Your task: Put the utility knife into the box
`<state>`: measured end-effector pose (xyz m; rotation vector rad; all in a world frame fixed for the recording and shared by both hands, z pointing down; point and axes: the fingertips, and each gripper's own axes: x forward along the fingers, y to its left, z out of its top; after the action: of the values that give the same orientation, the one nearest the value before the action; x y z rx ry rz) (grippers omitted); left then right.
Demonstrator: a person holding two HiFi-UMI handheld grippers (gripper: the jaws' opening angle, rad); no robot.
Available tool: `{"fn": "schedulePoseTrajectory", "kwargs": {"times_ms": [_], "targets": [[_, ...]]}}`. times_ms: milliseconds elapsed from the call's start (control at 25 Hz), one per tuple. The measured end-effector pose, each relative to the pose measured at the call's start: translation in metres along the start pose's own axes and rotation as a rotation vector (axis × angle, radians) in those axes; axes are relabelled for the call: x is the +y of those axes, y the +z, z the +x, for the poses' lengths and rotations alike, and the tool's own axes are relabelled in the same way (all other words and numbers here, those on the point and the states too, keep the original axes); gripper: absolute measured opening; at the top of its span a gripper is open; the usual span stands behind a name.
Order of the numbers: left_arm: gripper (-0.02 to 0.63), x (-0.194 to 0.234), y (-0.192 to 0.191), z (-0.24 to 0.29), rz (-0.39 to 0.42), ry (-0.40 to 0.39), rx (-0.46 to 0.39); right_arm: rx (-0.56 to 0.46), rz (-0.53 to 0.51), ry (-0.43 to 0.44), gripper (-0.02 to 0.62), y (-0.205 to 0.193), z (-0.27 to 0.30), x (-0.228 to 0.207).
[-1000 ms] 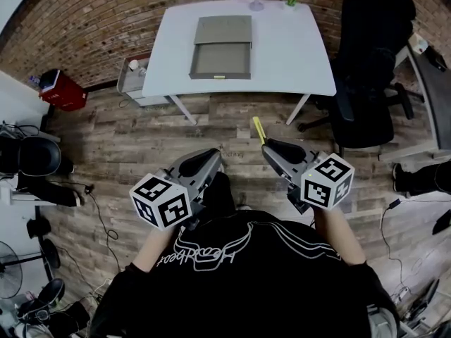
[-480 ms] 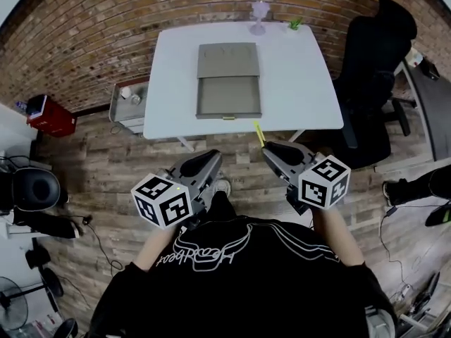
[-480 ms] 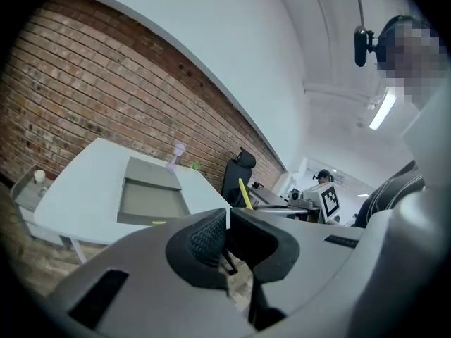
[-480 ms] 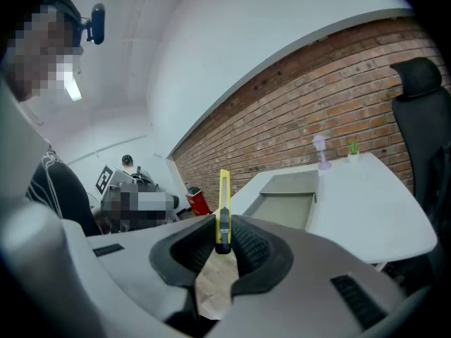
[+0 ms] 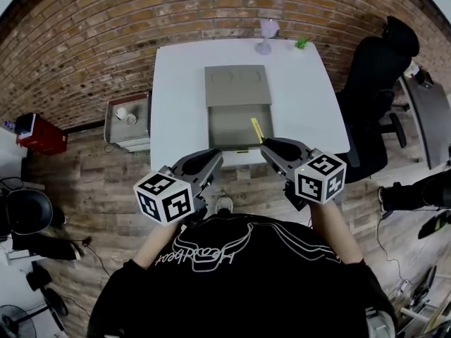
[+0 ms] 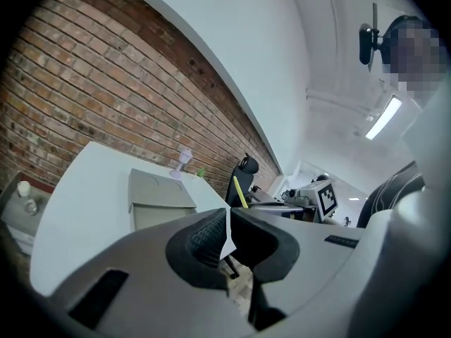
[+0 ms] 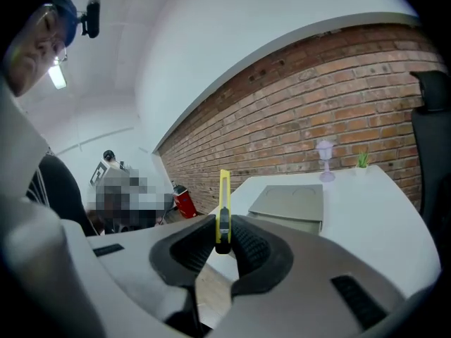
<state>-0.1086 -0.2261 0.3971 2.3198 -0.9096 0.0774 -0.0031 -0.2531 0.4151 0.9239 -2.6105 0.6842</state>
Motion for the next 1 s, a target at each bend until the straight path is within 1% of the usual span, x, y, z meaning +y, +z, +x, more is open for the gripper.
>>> {"fn": "schedulePoseTrajectory", "kwargs": {"times_ms": [160,320,440,640,760,1000], "targets": [[0.041,0.025,0.009,0.007,0.008,-0.017,0.019,0.02,0.005,-0.015,0.069,0.012,0.026,-0.011],[0.041,0.051,0.015,0.015,-0.013,-0.015,0.035,0.081,-0.043,-0.047,0.069,0.009,0.052,-0.025],[0.041,0.064,0.02,0.024,-0.015,-0.018,0.05,0.136,-0.1,-0.082,0.069,0.003,0.071,-0.038],[0.041,0.077,0.027,0.035,0.0,-0.014,0.07,0.254,-0.225,-0.111,0.069,-0.016,0.096,-0.055],[0.041,0.082,0.03,0.039,0.004,-0.008,0.074,0.324,-0.267,-0.106,0.069,-0.03,0.106,-0.065],[0.041,0.093,0.035,0.042,0.003,0.016,0.077,0.502,-0.359,-0.104,0.069,-0.063,0.125,-0.085]]}}
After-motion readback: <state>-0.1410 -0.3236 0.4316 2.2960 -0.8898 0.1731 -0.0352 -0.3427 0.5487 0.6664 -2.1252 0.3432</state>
